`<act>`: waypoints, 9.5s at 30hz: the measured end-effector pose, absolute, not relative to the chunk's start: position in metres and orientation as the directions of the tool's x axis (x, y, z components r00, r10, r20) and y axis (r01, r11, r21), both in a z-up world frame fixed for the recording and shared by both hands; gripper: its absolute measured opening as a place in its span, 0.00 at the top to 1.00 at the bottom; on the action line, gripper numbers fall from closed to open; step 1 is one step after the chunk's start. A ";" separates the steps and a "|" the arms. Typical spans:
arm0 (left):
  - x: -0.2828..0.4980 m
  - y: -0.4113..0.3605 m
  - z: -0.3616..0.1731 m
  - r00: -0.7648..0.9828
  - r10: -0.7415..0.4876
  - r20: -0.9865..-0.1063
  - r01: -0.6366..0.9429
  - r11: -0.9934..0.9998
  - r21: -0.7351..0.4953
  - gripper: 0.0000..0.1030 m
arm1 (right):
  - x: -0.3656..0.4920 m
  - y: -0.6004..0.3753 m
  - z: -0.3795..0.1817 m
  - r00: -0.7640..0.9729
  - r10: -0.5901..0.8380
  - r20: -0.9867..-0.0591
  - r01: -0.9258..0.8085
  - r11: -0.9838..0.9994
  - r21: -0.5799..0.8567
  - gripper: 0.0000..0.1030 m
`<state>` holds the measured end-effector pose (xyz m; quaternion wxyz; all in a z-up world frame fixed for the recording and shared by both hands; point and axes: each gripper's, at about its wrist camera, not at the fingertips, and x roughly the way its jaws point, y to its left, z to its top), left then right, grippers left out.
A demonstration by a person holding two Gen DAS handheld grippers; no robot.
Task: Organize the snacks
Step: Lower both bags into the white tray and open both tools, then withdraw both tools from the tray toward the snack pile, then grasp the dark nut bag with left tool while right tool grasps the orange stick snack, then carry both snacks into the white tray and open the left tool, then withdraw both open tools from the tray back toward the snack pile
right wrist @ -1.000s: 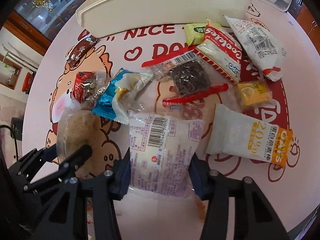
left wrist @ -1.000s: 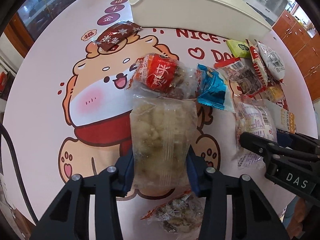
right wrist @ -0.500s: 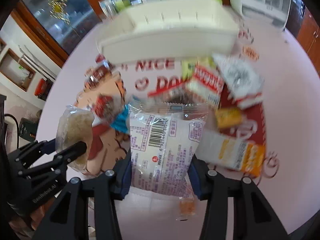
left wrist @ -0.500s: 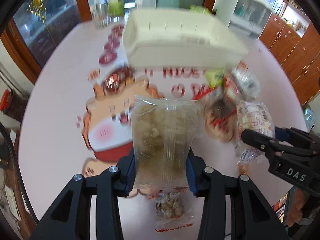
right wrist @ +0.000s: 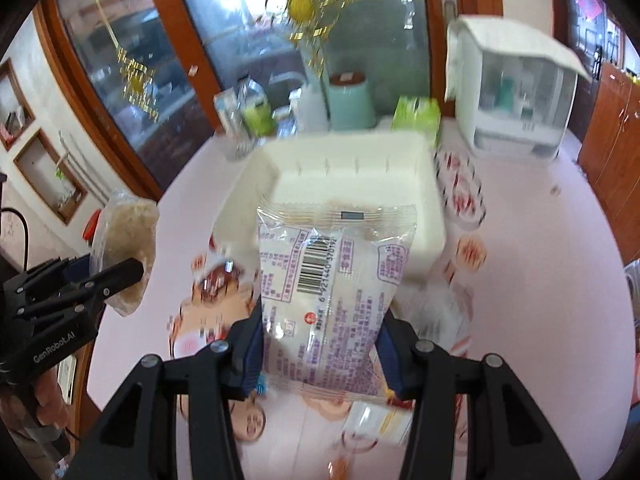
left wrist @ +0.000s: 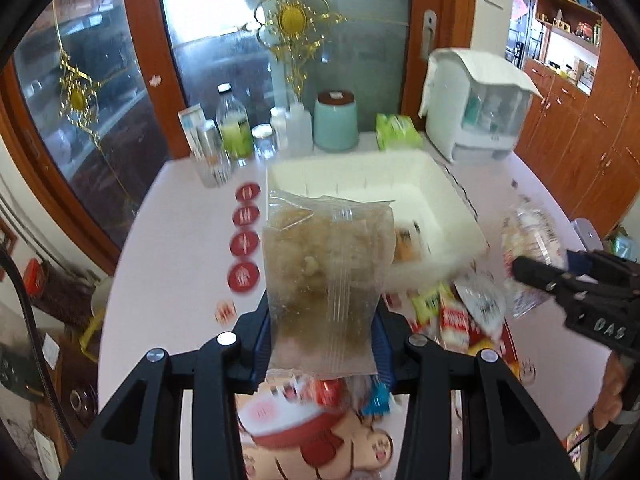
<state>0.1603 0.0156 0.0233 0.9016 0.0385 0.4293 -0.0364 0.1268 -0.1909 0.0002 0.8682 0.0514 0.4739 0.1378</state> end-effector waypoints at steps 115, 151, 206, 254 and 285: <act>0.116 0.003 -0.035 0.521 -0.120 -0.845 0.195 0.981 -0.018 0.10 | 0.084 -0.177 0.019 0.536 0.265 -0.802 -0.161 0.964 0.211 0.41; -0.014 -0.001 -0.221 0.142 -0.043 -0.989 -0.048 0.998 -0.050 0.19 | -0.007 -0.182 -0.186 0.173 0.139 -0.975 -0.353 0.933 0.071 0.50; 0.215 0.030 0.047 0.632 -0.071 -0.772 0.144 0.989 0.026 0.52 | 0.160 -0.128 0.074 0.628 0.275 -0.728 -0.262 0.956 0.136 0.79; 0.377 0.004 -0.103 0.415 -0.032 -0.909 0.140 0.990 0.029 0.14 | 0.352 -0.135 -0.083 0.361 0.201 -0.911 -0.027 0.978 0.206 0.64; 0.286 0.019 -0.045 0.467 -0.062 -0.882 0.143 0.990 0.006 0.14 | 0.261 -0.143 -0.036 0.409 0.222 -0.885 -0.027 0.972 0.231 0.60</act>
